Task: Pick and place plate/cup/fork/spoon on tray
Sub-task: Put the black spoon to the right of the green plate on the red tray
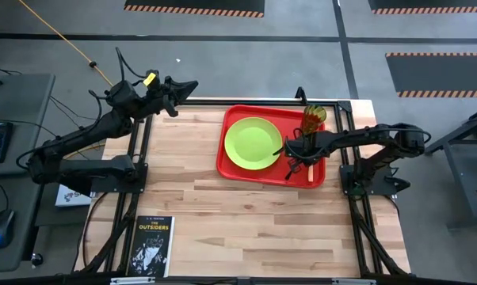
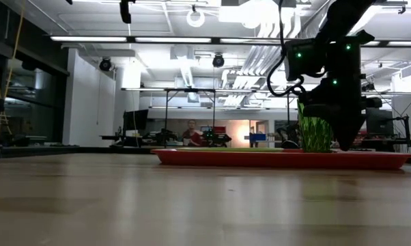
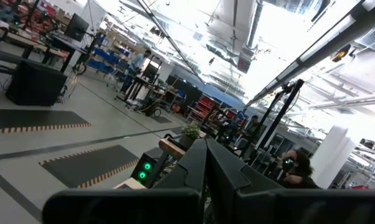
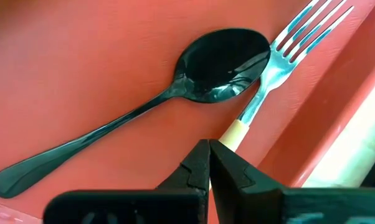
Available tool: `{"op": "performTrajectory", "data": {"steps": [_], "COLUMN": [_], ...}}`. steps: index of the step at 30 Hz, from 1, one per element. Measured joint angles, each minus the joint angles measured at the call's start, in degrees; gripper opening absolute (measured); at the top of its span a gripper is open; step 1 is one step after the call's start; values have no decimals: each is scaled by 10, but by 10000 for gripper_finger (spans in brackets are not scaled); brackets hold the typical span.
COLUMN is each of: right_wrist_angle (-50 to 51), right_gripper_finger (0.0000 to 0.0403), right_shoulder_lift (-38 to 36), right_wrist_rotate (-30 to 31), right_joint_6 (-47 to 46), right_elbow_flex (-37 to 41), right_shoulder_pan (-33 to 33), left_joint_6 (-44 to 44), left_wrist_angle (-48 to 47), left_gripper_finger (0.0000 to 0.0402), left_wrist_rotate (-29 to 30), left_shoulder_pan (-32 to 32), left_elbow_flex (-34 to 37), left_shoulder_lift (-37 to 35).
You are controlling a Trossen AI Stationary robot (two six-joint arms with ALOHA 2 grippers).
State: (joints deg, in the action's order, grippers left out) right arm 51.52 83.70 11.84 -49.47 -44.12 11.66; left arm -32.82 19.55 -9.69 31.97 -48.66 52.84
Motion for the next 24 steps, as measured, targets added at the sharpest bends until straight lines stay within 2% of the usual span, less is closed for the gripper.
{"op": "performTrajectory", "data": {"steps": [5,11,24], "right_wrist_angle": [0,3,0], "right_gripper_finger": [0,0,0], "right_shoulder_lift": [0,0,0], "right_wrist_rotate": [-10,-10,46], "right_joint_6": [6,30,35], "right_elbow_flex": [0,0,0], "right_shoulder_pan": [0,0,24], "left_joint_6": [-42,3,20], "left_wrist_angle": [0,-1,-16], "left_gripper_finger": [0,0,0], "left_wrist_rotate": [-5,-64,-49], "left_shoulder_pan": [0,-16,-87], "left_elbow_flex": [0,0,0], "left_shoulder_lift": [0,0,0]}}
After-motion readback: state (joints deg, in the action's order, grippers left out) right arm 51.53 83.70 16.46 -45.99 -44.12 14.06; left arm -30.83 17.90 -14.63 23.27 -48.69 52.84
